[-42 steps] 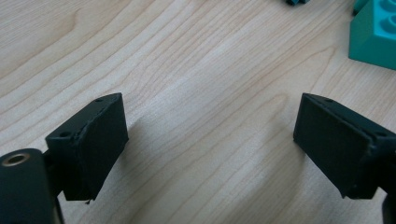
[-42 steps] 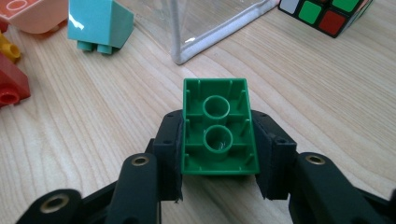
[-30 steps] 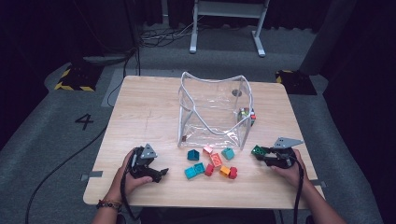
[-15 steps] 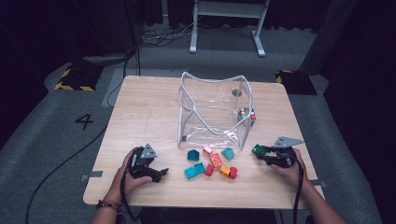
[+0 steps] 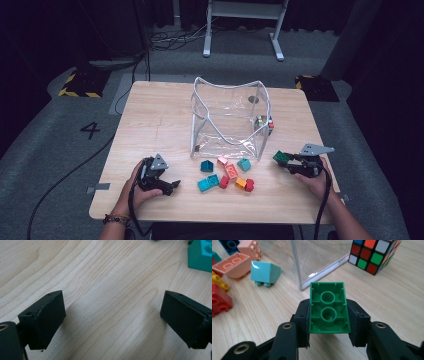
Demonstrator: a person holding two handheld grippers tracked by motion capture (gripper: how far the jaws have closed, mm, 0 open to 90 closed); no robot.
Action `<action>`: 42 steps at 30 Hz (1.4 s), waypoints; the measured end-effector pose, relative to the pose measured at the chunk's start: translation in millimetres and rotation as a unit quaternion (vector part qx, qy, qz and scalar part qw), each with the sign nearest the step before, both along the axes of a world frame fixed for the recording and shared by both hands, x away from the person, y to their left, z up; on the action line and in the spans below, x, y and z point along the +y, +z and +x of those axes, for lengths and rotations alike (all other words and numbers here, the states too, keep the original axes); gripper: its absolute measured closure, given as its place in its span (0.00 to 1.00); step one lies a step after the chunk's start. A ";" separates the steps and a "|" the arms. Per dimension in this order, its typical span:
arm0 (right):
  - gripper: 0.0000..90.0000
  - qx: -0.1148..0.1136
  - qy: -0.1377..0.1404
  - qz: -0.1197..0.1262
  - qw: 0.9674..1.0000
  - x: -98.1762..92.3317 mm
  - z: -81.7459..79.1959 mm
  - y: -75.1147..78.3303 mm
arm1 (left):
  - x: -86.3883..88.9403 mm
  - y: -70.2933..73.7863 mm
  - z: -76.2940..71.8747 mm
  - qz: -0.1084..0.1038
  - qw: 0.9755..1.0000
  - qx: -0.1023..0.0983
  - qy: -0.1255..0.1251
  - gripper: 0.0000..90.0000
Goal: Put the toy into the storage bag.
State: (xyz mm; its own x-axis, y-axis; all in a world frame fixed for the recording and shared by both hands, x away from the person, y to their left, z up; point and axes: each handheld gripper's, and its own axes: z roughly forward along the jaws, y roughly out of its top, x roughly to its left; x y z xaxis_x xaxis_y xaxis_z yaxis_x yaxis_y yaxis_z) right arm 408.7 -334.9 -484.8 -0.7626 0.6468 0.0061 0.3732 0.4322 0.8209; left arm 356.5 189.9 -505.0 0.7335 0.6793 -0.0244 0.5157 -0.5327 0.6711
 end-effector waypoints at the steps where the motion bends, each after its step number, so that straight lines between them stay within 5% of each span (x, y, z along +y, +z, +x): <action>1: 0.66 -0.006 0.000 0.012 1.000 -2.5 -0.8 6.4 | 0.0 0.0 0.0 0.000 1.000 0.000 0.000 0.07; 6: 0.66 -0.022 -0.001 0.046 0.999 -9.6 0.5 23.6 | -0.1 0.0 0.0 0.000 1.000 0.000 0.000 0.07; 10: 0.66 -0.060 0.004 0.070 0.996 -12.4 1.7 57.8 | 0.2 0.3 0.1 0.002 1.000 -0.001 0.000 0.07; 11: 0.66 -0.060 0.004 0.070 0.996 -12.4 1.7 57.8 | 0.2 0.3 0.1 0.002 1.000 -0.001 0.000 0.07; 21: 0.66 -0.125 0.046 0.056 0.990 11.4 12.2 147.7 | 0.1 0.1 -0.1 0.002 1.000 -0.001 0.001 0.07; 31: 0.66 -0.128 0.074 0.046 0.988 38.8 32.0 195.8 | 0.0 0.0 0.0 0.000 1.000 0.000 0.000 0.07; 42: 0.66 -0.101 0.130 -0.001 0.986 96.2 69.0 221.7 | 0.1 0.2 0.1 0.001 1.000 0.000 -0.001 0.07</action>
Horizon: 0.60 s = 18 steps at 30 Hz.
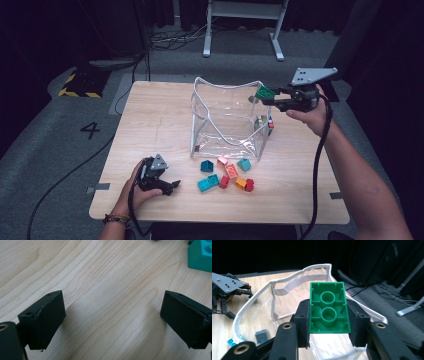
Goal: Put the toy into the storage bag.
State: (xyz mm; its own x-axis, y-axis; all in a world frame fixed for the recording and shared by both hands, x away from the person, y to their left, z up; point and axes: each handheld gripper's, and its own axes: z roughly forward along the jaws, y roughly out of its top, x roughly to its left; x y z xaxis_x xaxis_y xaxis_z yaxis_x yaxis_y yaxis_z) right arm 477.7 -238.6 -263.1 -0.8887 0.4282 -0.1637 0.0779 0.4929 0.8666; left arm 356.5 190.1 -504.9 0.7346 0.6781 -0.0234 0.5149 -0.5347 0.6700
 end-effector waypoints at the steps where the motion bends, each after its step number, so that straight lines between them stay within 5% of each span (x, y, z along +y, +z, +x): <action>1: 0.66 0.000 0.000 0.000 1.000 0.0 0.0 0.0 | 0.0 0.0 0.0 0.000 1.000 0.000 0.000 0.07; 10: 0.66 0.034 0.015 -0.078 0.996 44.4 27.1 -7.2 | -0.1 -0.1 -0.1 0.000 1.000 -0.001 0.001 0.07; 13: 0.66 0.050 0.028 -0.113 0.992 61.2 37.2 -16.0 | -0.3 -0.4 -0.3 -0.002 1.000 0.002 0.002 0.07; 16: 0.66 0.067 0.038 -0.124 0.989 67.8 43.9 -23.0 | -0.4 -0.4 -0.3 -0.002 1.000 0.002 0.002 0.07; 17: 0.66 0.075 0.032 -0.163 0.983 75.2 47.6 -29.6 | 0.1 0.1 0.0 0.003 1.000 -0.002 0.000 0.07; 18: 0.66 0.075 0.032 -0.163 0.983 75.2 47.6 -29.6 | 0.1 0.1 0.0 0.003 1.000 -0.002 0.000 0.07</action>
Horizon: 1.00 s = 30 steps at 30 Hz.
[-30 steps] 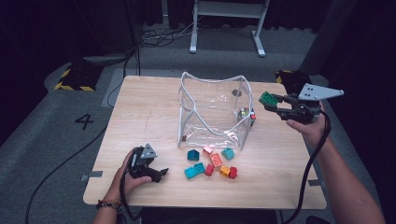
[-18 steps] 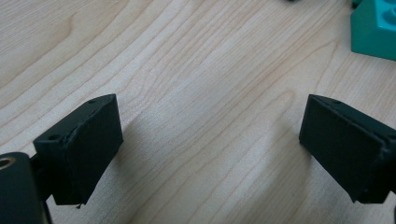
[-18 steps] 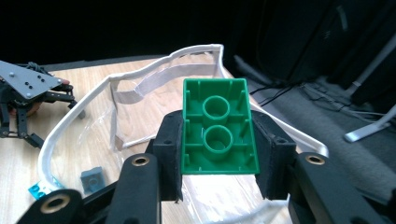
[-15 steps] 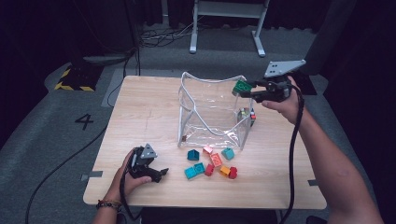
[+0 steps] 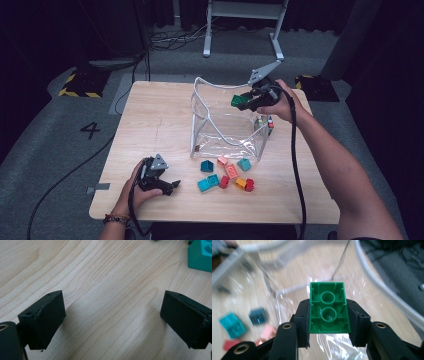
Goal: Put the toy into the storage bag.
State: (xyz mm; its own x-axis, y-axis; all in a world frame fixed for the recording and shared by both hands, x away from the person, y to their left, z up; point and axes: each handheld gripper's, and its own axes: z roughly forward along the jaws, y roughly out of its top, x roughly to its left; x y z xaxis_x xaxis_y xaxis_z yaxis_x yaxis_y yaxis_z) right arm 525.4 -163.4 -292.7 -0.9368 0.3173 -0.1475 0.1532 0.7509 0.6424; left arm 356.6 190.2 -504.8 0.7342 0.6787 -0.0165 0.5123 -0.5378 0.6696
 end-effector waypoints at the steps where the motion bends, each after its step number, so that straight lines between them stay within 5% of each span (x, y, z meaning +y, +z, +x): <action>1: 0.66 0.008 0.003 -0.025 1.000 4.3 1.2 -3.4 | 0.0 0.0 0.0 0.000 1.000 0.000 0.000 0.07; 5: 0.66 0.020 0.007 -0.059 0.998 7.6 0.3 -6.0 | -0.2 -0.1 -0.1 -0.001 1.000 0.000 0.001 0.07; 6: 0.66 0.022 0.013 -0.086 0.996 9.1 -0.6 -8.9 | -0.2 -0.1 -0.1 -0.001 1.000 0.000 0.001 0.07; 10: 0.66 0.034 0.003 -0.123 0.992 7.6 -3.1 -10.9 | -0.2 -0.1 -0.1 -0.001 1.000 0.000 0.001 0.07; 18: 0.66 0.037 -0.008 -0.144 0.989 -6.4 -8.3 -3.5 | -0.2 -0.1 -0.1 -0.001 1.000 0.000 0.001 0.07; 30: 0.65 0.030 -0.023 -0.138 0.990 -24.2 -4.9 -2.3 | -0.3 -0.2 -0.2 -0.003 1.000 0.001 0.000 0.07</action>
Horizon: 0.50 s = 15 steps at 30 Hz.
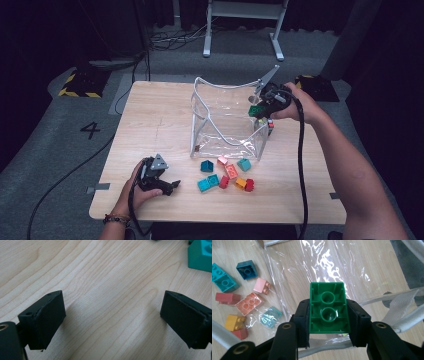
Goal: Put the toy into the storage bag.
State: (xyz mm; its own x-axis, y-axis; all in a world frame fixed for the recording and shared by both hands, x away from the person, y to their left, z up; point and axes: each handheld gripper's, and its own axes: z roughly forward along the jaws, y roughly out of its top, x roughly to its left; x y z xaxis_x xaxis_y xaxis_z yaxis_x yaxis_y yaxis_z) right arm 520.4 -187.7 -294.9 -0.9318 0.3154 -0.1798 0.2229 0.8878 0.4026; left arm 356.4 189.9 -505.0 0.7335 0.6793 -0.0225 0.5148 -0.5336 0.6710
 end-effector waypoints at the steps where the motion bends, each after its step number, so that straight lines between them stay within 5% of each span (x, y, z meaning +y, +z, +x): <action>1: 0.63 0.001 -0.001 0.002 1.000 -0.3 -0.4 -0.4 | 0.1 0.1 0.0 0.001 1.000 -0.001 0.000 0.07; 11: 0.60 -0.003 -0.006 0.043 0.999 -7.3 -1.0 0.4 | 0.1 0.1 0.1 0.002 1.000 -0.001 0.000 0.07; 15: 0.57 -0.014 -0.007 0.091 0.996 -16.5 -5.8 5.3 | 0.1 0.1 0.0 0.002 1.000 -0.001 0.001 0.07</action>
State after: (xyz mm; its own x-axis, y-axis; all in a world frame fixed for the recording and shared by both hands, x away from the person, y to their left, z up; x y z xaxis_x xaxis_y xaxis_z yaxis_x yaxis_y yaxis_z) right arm 514.6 -204.1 -289.7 -0.9224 0.3579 -0.1451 0.2208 0.7970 0.5622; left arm 356.4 190.0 -504.9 0.7328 0.6802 -0.0189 0.5140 -0.5352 0.6703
